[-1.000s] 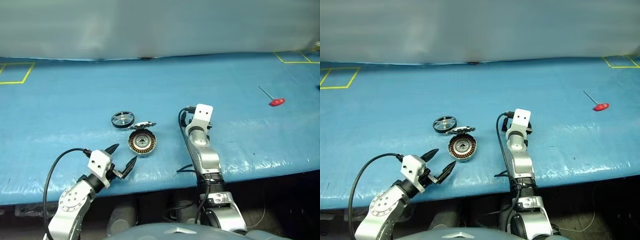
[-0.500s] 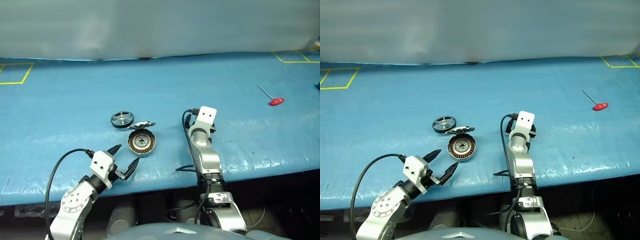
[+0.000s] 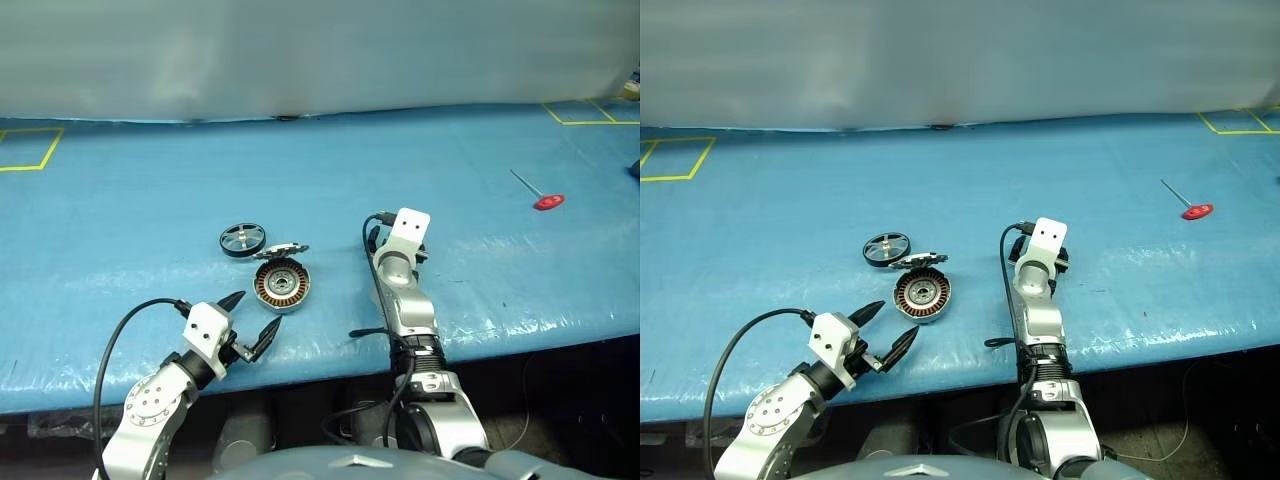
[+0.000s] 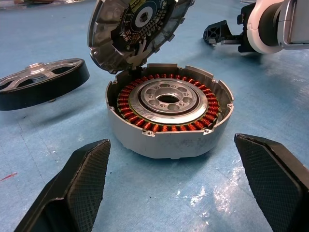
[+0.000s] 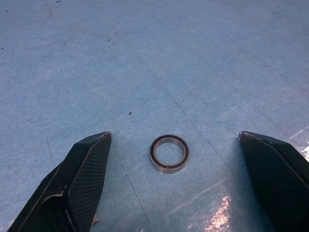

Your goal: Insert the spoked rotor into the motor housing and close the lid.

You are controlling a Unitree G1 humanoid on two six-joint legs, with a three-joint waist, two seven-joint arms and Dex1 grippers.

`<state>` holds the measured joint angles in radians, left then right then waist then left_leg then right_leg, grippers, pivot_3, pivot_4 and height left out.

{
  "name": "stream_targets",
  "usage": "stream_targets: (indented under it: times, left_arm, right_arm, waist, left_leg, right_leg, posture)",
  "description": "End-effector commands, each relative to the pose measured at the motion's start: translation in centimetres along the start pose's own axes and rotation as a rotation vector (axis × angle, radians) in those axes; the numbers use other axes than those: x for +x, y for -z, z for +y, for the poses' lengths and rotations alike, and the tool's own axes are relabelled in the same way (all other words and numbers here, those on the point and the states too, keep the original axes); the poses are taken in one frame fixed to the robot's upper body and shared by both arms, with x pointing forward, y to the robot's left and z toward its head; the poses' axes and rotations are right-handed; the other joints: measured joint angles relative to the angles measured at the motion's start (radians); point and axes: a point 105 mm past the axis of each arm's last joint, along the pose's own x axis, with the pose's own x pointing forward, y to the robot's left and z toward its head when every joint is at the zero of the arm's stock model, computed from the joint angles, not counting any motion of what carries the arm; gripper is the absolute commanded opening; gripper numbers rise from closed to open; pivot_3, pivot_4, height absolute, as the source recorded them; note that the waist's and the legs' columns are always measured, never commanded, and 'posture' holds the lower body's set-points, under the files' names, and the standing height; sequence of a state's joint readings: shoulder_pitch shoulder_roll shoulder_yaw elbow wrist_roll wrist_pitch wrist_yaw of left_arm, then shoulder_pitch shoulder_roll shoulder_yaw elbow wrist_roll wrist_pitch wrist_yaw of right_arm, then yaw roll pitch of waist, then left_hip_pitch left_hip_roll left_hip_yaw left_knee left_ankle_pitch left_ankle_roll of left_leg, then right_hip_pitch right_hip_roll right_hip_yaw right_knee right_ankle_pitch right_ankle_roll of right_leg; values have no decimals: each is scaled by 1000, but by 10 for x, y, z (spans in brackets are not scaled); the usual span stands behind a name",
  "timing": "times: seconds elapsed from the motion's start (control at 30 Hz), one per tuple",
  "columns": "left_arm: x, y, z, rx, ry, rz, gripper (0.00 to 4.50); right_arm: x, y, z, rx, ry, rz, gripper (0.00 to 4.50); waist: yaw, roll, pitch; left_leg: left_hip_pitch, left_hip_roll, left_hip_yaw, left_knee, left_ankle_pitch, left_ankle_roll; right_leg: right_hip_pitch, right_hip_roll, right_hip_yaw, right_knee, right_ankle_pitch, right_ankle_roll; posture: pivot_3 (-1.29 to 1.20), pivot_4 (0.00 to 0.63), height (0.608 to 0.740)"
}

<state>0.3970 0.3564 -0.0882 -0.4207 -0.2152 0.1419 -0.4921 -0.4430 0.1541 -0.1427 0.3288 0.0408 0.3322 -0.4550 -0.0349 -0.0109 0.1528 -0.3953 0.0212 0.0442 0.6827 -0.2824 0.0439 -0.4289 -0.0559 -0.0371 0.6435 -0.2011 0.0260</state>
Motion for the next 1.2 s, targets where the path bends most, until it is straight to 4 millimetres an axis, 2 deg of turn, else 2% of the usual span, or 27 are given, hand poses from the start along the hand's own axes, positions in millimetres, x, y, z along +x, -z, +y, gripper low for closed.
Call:
stream_targets:
  times: [0.03, 0.13, 0.4, 0.47, 0.73, 0.9, 1.0, 1.2]
  left_arm:
    - [1, -12, -4, 17, 8, -45, 4500]
    - [0, -10, -3, 20, 3, -38, 4500]
    - [0, -8, -2, 24, 7, -32, 4500]
    - [0, -8, -2, 25, 9, -32, 4500]
    - [1, -8, 1, 33, 0, -33, 4500]
    - [0, -7, 3, 45, -22, -27, 4500]
    - [0, -7, 4, 49, -33, -28, 4500]
    - [0, -7, 4, 42, -32, -42, 4500]
  right_arm:
    - [2, 6, -4, 4, 24, 23, 4464]
    - [2, 8, -6, 2, 33, 30, 3868]
    - [0, 12, -9, 5, 41, 40, 1215]
    - [-1, 13, -9, 4, 40, 41, 694]
    - [-11, 10, -1, -51, -38, 22, 678]
    - [-24, -5, 13, -170, -200, -46, 678]
    - [-38, -11, 23, -243, -356, -65, 678]
    - [-63, -26, 29, -333, -576, -133, 678]
  waist:
    - [0, 0, 0]
    - [0, 0, 0]
    - [-1, 0, -1]
    - [0, 0, -1]
    - [0, 0, -1]
    - [-1, 1, 0]
    - [0, 1, 0]
    - [7, 1, 0]
  left_leg:
    - [0, 0, 0, 0, 0, 0]
    - [1, 0, 0, 0, 0, 0]
    - [1, 0, 0, 0, 0, 0]
    - [1, 0, 0, 0, 0, 0]
    - [0, 0, 0, -1, 0, 0]
    - [0, 0, 0, -1, 0, 0]
    - [0, 0, 0, -1, 0, 0]
    - [-1, 0, 0, -1, 0, 0]
  right_leg:
    - [0, 0, 0, 0, 0, 0]
    - [0, 0, 0, 0, 0, 0]
    - [0, 0, 0, 0, 0, 0]
    - [0, 0, 0, 0, 0, 0]
    - [0, 0, 0, 0, 0, 0]
    - [0, 0, 0, 0, -1, 1]
    - [-1, 0, 0, 0, -3, 3]
    - [-1, 0, 0, -1, -3, 4]
  posture:
    - [0, 150, 740]
    - [0, 150, 740]
    - [0, 150, 740]
    - [0, 150, 740]
    - [0, 150, 740]
    - [0, 150, 740]
    - [0, 150, 740]
    - [0, 150, 740]
